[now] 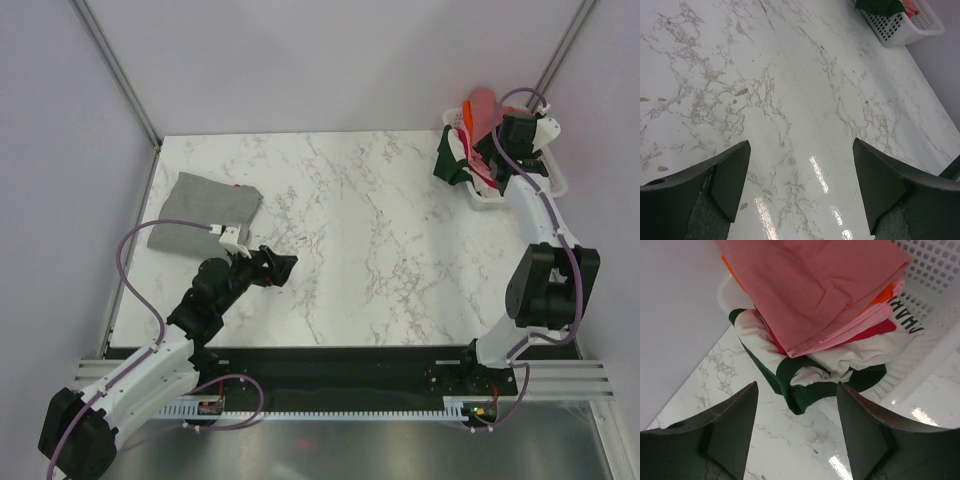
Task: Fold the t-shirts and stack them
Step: Grab the tshirt from the pile
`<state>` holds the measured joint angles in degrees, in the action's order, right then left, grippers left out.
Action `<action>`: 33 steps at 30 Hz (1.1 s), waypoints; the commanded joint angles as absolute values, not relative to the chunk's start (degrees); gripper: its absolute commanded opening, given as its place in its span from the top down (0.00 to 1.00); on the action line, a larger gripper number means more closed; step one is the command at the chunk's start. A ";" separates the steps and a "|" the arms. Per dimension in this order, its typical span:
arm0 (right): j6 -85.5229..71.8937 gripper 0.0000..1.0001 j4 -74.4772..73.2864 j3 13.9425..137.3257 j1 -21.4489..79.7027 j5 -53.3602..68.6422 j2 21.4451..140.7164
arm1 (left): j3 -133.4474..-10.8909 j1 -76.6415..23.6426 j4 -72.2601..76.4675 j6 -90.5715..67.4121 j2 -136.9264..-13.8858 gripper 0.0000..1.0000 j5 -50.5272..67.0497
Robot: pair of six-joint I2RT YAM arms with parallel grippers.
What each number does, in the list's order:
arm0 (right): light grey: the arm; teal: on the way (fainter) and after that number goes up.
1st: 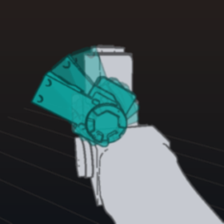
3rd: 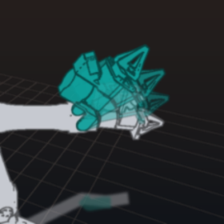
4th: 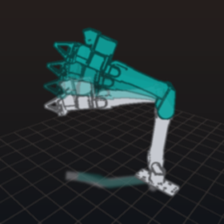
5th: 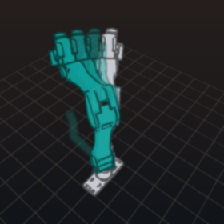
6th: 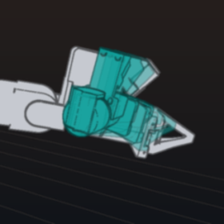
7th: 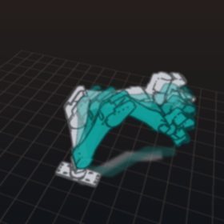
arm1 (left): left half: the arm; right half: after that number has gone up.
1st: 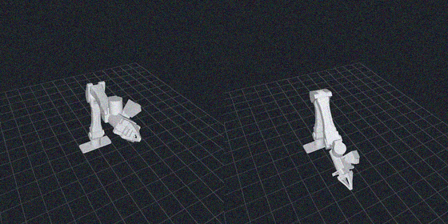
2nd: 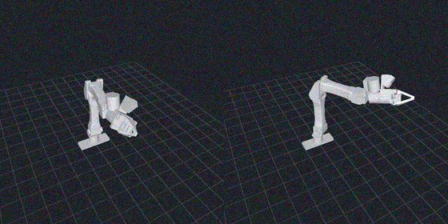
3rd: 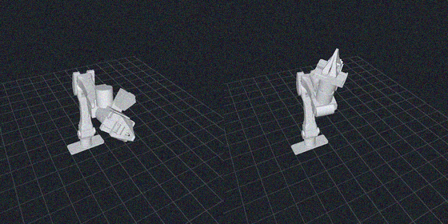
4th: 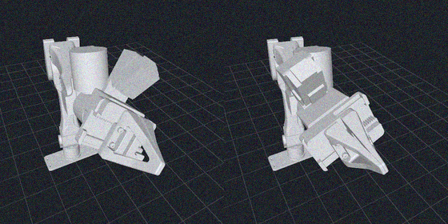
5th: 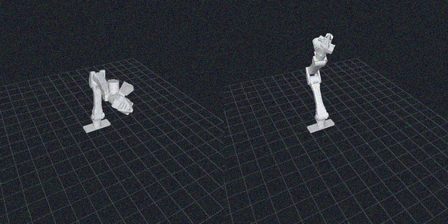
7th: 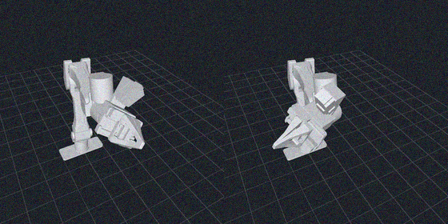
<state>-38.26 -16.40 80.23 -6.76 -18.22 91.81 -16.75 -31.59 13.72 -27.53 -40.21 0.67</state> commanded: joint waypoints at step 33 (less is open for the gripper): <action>-39.29 1.00 -13.26 102.73 -9.67 -5.20 98.29 | -17.05 -31.55 16.79 -25.58 -42.28 0.10 0.97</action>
<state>-41.06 -15.55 100.55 -10.76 -7.53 107.66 -16.75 -31.59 13.85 -27.49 -42.13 0.58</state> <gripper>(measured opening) 0.010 0.905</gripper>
